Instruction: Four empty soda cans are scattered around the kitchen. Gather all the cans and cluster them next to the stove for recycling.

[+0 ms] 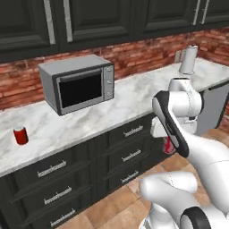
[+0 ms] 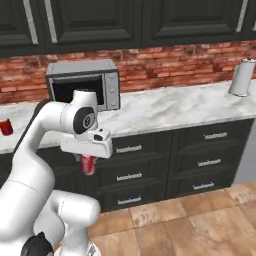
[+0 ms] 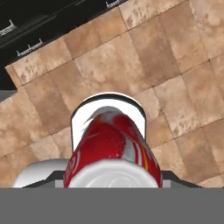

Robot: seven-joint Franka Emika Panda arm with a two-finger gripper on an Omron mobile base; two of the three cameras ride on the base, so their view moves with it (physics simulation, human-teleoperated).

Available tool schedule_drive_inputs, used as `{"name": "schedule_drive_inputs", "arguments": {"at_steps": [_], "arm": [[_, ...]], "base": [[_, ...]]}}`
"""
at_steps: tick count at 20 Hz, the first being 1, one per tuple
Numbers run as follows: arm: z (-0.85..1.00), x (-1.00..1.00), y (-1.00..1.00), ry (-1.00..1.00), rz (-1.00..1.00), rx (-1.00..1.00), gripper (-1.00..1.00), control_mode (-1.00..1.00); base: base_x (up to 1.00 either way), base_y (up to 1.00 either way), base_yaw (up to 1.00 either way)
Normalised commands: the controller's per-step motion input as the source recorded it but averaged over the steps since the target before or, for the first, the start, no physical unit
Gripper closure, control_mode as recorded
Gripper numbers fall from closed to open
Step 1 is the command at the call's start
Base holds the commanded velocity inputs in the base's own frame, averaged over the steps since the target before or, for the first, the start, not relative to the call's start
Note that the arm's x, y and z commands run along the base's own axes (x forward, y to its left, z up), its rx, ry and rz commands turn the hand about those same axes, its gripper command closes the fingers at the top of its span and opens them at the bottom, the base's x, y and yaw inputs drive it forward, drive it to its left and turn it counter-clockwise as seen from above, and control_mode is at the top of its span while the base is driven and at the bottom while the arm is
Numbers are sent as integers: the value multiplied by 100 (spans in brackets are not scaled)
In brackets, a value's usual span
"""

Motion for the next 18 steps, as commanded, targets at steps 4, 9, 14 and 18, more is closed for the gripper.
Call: {"name": "schedule_drive_inputs", "arguments": {"at_steps": [4,9,14,18], "arm": [[0,0,0,0,0,0,100,100],[0,0,0,0,0,0,100,100],[0,0,0,0,0,0,100,100],[0,0,0,0,0,0,100,100]], "base": [[-28,-16,-80],[-3,-14,-83],[-3,-2,-95],[-4,0,-100]]}}
